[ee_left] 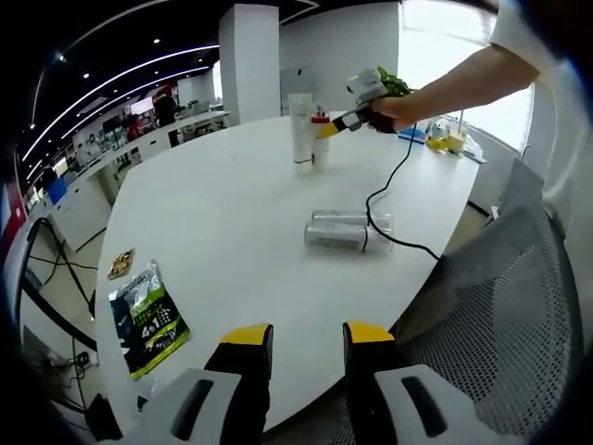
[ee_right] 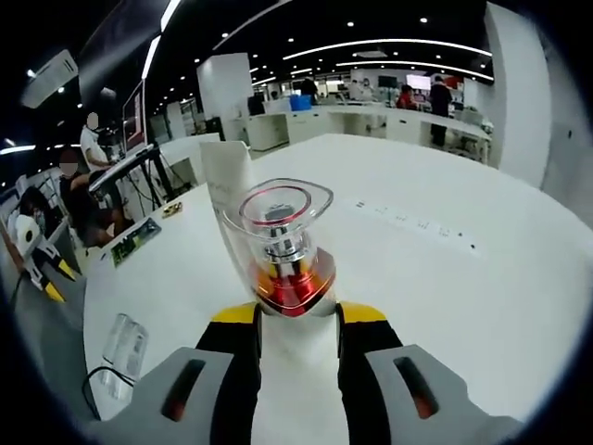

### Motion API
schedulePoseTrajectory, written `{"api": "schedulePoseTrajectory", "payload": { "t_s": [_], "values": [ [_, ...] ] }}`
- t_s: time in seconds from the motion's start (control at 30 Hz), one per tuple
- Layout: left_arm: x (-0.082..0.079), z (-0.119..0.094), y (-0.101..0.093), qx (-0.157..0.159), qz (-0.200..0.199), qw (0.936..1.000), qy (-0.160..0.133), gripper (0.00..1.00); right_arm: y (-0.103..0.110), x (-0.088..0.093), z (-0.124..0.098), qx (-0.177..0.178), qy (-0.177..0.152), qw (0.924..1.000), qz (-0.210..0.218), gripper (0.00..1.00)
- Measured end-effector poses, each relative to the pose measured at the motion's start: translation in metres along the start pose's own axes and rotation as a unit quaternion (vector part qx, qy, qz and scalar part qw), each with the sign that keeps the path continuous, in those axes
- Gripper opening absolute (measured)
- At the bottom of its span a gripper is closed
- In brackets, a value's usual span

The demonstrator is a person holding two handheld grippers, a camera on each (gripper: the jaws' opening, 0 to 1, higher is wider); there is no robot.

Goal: Arrange the skincare products in the storage area until every visible bottle or jar stands upright without overlapping.

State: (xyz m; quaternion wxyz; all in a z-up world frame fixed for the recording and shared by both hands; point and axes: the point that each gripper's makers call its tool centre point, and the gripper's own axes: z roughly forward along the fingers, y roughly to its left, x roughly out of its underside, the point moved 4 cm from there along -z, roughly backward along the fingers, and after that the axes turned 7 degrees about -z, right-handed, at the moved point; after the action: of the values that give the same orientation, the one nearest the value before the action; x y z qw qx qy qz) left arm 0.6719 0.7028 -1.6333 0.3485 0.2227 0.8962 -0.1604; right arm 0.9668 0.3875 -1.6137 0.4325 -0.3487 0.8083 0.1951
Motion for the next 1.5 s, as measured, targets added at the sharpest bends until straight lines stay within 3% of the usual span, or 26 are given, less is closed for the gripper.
{"api": "schedulePoseTrajectory", "payload": {
  "t_s": [0.37,0.57,0.63,0.83,1.03,1.13,1.2,1.3,1.5],
  "values": [
    [0.0,0.0,0.0,-0.003,0.005,1.0,0.001,0.31,0.002,-0.001,-0.002,0.009,-0.006,0.9999,0.01,0.29],
    [-0.001,0.0,0.0,-0.002,0.007,1.0,-0.001,0.31,0.005,0.001,-0.015,0.024,-0.029,0.9987,0.034,0.27],
    [-0.001,0.0,-0.001,-0.001,0.009,1.0,-0.001,0.31,0.008,0.0,-0.024,0.033,-0.055,0.9951,0.075,0.28],
    [-0.002,-0.001,-0.004,0.004,0.014,0.9999,-0.002,0.31,0.021,0.001,-0.05,0.048,-0.079,0.9915,0.09,0.31],
    [-0.005,-0.003,-0.006,0.002,0.028,0.9995,-0.012,0.31,0.048,-0.014,-0.085,0.049,-0.116,0.9884,0.085,0.36],
    [-0.006,-0.004,-0.008,0.001,0.035,0.9993,-0.015,0.31,0.058,-0.029,-0.105,0.049,-0.183,0.9703,0.15,0.37],
    [-0.006,-0.005,-0.01,0.003,0.04,0.9991,-0.017,0.31,0.064,-0.034,-0.113,0.052,-0.203,0.9648,0.159,0.39],
    [-0.007,-0.005,-0.011,0.003,0.047,0.9987,-0.019,0.31,0.08,-0.039,-0.123,0.05,-0.208,0.9639,0.159,0.43],
    [-0.008,-0.008,-0.014,0.004,0.061,0.9978,-0.027,0.31,0.116,-0.061,-0.151,0.016,-0.249,0.9558,0.155,0.46]
  ]
}}
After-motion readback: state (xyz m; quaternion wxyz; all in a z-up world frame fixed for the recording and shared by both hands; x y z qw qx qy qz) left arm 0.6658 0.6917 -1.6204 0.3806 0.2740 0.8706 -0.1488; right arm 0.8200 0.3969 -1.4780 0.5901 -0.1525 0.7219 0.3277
